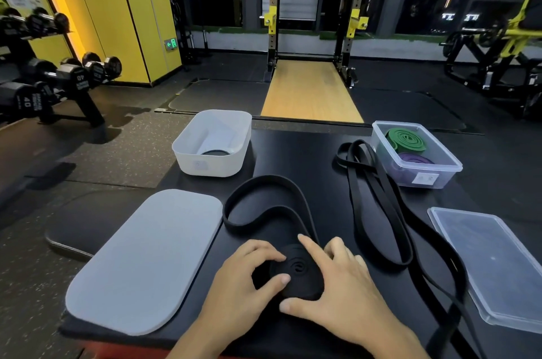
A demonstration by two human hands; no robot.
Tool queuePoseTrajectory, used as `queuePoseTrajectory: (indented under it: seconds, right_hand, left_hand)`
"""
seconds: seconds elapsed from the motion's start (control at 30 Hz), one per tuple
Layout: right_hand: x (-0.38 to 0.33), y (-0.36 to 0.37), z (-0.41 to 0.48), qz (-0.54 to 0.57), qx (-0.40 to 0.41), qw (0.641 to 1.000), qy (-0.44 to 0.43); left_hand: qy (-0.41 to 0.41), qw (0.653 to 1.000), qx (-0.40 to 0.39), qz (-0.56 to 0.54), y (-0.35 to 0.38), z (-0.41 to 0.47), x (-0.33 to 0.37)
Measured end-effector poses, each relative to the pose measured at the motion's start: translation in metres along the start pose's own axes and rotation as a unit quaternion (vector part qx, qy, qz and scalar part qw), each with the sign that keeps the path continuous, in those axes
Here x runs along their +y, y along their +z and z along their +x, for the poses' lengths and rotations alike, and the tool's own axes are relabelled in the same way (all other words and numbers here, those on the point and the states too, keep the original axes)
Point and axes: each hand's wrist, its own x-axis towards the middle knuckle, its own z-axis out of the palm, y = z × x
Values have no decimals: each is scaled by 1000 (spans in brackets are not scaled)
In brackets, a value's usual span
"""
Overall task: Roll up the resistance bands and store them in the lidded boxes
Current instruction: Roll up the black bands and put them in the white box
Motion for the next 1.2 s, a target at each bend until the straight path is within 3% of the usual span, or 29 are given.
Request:
queuePoseTrajectory:
  seconds: [0.13, 0.43, 0.57, 0.73, 1.07, 1.2]
  right_hand:
    - [9, -8, 5, 30, -43, 999, -9]
    - [-5, 5, -3, -25, 58, 998, 6]
    - [4, 5, -2, 26, 41, 999, -14]
    - [15, 1, 1, 91, -13, 991, -99]
    - [9, -4, 5, 102, -39, 991, -77]
    - [8, -6, 6, 94, -20, 993, -70]
  left_hand:
    - [-3, 1000, 6, -2, 0, 0, -1]
    - [45, 997, 0, 64, 7, 3, -4]
    - [37, 998, -2, 44, 7, 5, -6]
    - [40, 994, -68, 76, 5, 9, -6]
    - [35, 988, -111, 100, 3, 9, -2]
    - [30, 993, -57, 99, 6, 7, 4]
